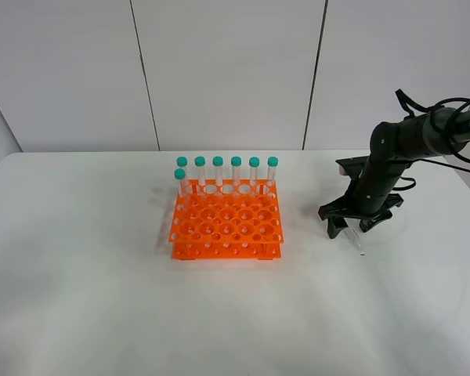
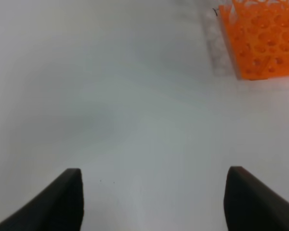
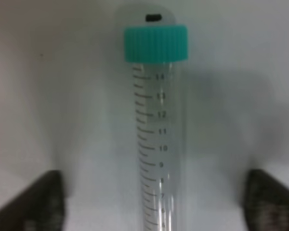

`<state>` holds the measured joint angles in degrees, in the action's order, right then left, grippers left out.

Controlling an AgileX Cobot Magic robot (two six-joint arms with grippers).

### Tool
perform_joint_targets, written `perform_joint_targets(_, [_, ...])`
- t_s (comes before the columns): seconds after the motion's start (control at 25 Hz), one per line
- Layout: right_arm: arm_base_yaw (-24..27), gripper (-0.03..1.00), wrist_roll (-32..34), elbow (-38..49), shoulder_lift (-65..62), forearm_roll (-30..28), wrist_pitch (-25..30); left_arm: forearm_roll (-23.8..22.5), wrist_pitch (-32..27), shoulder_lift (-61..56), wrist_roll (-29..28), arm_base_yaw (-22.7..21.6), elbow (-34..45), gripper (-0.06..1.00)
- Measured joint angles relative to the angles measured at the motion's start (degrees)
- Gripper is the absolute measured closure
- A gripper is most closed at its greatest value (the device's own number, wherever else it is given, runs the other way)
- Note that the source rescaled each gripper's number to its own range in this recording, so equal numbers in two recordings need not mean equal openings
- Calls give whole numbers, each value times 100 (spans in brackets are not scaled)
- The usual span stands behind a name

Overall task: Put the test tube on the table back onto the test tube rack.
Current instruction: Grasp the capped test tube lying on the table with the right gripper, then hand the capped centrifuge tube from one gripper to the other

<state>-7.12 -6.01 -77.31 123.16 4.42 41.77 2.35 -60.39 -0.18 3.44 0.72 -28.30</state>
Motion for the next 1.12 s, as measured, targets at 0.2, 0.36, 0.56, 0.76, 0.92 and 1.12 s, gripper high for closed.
perform_joint_targets(0.2, [0,97,2,-4,0,0,146,0,0,0,0,0,0,-6])
perform_joint_targets(0.36, [0,94,-46,-12,-47,-30,298,0,0,0,0,0,0,-6])
perform_joint_targets(0.56, [0,94,-180,-287,-608,-51,647,0,0,0,0,0,0,-6])
perform_joint_targets(0.76, [0,94,-251,-255,-1796,-51,1123,0,0,0,0,0,0,-6])
perform_joint_targets(0.92, [0,94,-372,440,-2872,-38,1334,0,-2,0,0,0,0,-6])
perform_joint_targets(1.12, [0,94,-641,1698,-4195,-21,1164,0,-2,0,0,0,0,-6])
